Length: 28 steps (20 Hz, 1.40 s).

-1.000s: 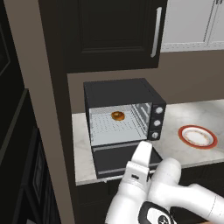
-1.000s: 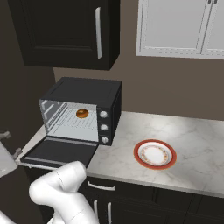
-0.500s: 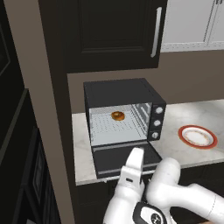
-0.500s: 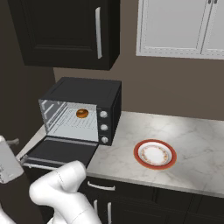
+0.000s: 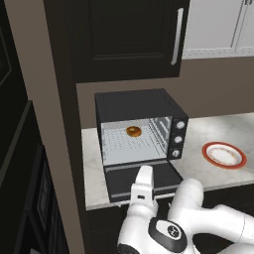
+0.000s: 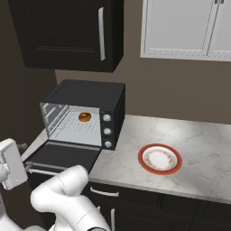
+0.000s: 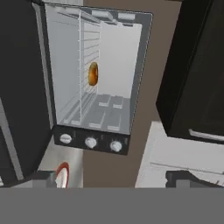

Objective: Pick up the bagel from the plate, place it on the toaster oven rack, close the door, and set the timer.

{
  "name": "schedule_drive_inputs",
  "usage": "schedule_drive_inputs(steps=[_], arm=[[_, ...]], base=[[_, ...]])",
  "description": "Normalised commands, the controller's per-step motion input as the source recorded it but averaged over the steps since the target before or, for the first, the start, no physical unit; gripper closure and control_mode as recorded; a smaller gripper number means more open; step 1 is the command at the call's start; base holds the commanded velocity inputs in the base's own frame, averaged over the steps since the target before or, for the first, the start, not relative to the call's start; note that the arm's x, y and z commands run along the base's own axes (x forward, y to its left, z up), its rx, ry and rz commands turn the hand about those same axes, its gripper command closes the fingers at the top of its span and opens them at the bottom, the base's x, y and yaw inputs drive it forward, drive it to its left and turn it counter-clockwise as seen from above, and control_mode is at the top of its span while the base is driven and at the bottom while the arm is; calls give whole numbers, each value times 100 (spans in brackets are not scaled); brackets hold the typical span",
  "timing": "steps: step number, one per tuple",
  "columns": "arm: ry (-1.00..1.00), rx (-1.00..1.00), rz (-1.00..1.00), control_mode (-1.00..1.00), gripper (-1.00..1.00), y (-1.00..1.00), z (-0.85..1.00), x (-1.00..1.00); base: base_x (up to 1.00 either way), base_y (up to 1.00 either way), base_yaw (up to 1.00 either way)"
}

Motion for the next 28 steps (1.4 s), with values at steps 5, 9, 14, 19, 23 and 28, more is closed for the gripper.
schedule_drive_inputs(steps=[5, 9, 14, 19, 23, 28], arm=[[18, -2, 9, -100, -100, 24, -62, 12], [11, -4, 5, -100, -100, 31, -78, 13], [14, -4, 0, -100, -100, 25, -57, 33], [7, -1, 0, -100, -100, 25, -35, 36], [1, 0, 0, -100, -100, 26, -33, 40], [0, 0, 0, -100, -100, 30, -48, 45]], base=[[0, 0, 0], [0, 0, 0], [0, 0, 0], [0, 0, 0], [0, 0, 0], [0, 0, 0]])
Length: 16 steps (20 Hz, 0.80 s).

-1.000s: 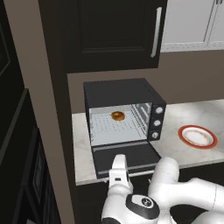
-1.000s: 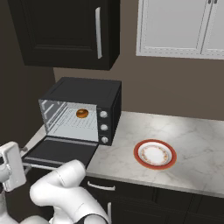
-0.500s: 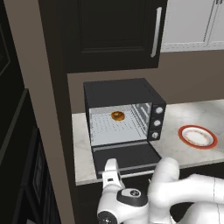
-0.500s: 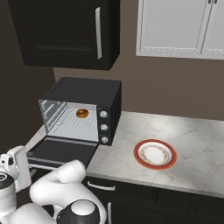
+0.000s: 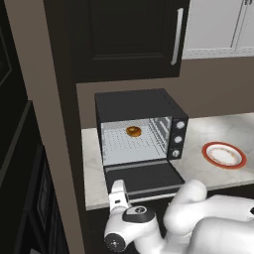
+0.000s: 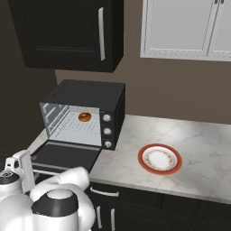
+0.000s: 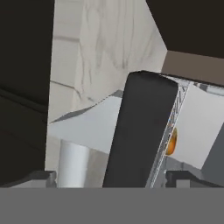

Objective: Pick up the bagel from the plate, place it on the toaster oven rack, close the door, and set the timer.

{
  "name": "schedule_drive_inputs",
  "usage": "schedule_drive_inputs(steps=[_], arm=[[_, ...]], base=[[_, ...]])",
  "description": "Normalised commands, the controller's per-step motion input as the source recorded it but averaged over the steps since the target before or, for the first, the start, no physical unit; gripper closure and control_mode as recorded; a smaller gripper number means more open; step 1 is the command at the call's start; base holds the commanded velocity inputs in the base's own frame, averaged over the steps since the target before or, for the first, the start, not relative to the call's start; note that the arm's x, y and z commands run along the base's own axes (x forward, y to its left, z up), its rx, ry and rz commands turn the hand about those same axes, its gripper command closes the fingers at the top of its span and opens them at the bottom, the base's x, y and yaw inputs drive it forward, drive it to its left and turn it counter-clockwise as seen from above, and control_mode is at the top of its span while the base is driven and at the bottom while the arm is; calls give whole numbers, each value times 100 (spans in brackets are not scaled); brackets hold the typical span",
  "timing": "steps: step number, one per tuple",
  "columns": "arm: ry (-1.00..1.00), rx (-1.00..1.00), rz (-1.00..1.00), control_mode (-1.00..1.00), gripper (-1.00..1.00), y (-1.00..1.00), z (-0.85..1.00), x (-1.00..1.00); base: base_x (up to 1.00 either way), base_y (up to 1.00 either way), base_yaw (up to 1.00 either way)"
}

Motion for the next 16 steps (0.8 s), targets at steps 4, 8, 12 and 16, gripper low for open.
schedule_drive_inputs(steps=[4, 8, 12, 16], arm=[[0, 0, 0, -100, -100, 29, -59, 32], [0, 0, 0, -100, -100, 27, -47, 25], [-3, 0, 0, -100, -100, 13, -16, 21], [-13, 0, 0, -100, -100, 0, 7, 24]], base=[[0, 0, 0], [0, 0, 0], [0, 0, 0], [0, 0, 0]])
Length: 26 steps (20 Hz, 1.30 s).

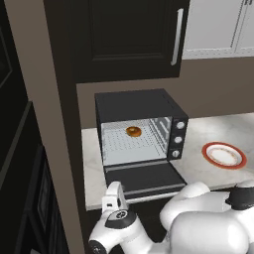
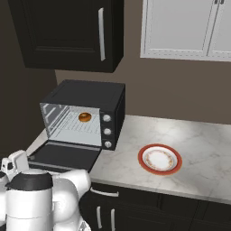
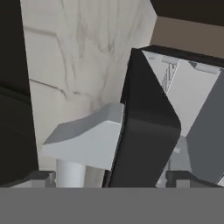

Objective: Pick up the bagel from the plate, place it on the toaster oven rack, close the door, and set the timer.

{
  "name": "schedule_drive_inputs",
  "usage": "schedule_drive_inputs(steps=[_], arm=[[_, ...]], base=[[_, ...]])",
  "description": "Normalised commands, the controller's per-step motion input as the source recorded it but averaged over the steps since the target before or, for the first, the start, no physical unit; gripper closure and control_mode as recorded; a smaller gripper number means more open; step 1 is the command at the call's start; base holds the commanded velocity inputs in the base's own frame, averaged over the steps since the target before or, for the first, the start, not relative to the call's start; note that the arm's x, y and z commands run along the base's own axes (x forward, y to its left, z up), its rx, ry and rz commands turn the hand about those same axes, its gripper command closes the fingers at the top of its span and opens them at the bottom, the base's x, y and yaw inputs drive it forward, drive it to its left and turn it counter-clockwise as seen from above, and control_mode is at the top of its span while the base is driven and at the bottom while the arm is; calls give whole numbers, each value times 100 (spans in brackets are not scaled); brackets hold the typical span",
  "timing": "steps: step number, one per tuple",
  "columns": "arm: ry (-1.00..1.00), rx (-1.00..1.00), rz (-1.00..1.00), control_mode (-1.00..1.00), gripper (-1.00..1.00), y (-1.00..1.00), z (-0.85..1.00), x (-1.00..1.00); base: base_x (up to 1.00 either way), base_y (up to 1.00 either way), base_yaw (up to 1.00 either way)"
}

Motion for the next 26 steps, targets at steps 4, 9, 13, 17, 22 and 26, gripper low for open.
schedule_drive_inputs(steps=[4, 9, 13, 17, 22, 26], arm=[[-8, 0, 0, -100, -100, -1, 46, 15], [-2, 0, 0, -100, -100, -9, 66, 8], [0, 0, 0, -100, -100, -9, 62, 21], [0, 0, 0, -100, -100, -9, 47, 31], [0, 0, 0, -100, -100, -12, 43, 43], [0, 1, 0, -100, -100, -14, 41, 44]], base=[[0, 0, 0], [0, 0, 0], [0, 0, 0], [0, 0, 0], [0, 0, 0], [0, 0, 0]])
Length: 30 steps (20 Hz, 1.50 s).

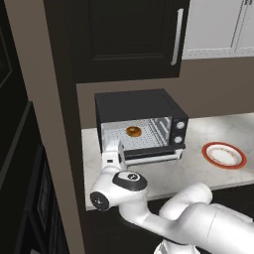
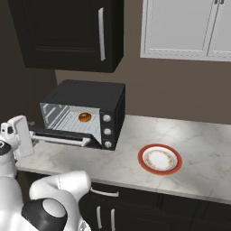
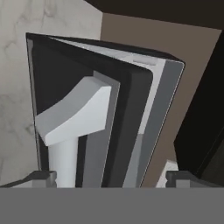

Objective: Pick up the bagel from the plate, place it on the toaster oven rack, close the door, and set the timer.

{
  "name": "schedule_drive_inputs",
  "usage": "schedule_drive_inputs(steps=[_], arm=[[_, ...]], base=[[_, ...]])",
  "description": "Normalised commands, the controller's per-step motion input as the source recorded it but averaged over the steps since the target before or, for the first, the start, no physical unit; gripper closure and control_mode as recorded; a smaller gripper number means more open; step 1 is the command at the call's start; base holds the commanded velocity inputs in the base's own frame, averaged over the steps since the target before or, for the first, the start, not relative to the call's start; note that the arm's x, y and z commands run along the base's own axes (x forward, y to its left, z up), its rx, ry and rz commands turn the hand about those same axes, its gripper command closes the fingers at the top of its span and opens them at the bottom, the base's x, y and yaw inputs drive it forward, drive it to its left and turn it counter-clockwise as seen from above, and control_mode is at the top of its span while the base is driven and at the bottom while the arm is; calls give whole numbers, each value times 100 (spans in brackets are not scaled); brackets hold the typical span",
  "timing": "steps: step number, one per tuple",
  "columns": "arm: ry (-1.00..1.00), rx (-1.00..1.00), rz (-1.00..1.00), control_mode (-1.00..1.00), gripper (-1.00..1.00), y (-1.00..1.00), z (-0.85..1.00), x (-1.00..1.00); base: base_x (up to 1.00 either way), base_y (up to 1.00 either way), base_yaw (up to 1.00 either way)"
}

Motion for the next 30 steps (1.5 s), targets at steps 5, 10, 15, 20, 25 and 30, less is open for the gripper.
schedule_drive_inputs(steps=[5, 10, 15, 20, 25, 30], arm=[[0, 0, 0, -100, -100, -17, 40, 43], [0, 0, 0, -100, -100, -20, 38, 41], [0, 0, 0, -100, -100, -22, 32, 47], [2, 0, 0, -100, -100, -19, 30, 58], [3, 0, 0, -100, -100, -15, 25, 64], [10, 0, 0, -100, -100, -15, 11, 64]], base=[[0, 0, 0], [0, 0, 0], [0, 0, 0], [0, 0, 0], [0, 0, 0], [0, 0, 0]])
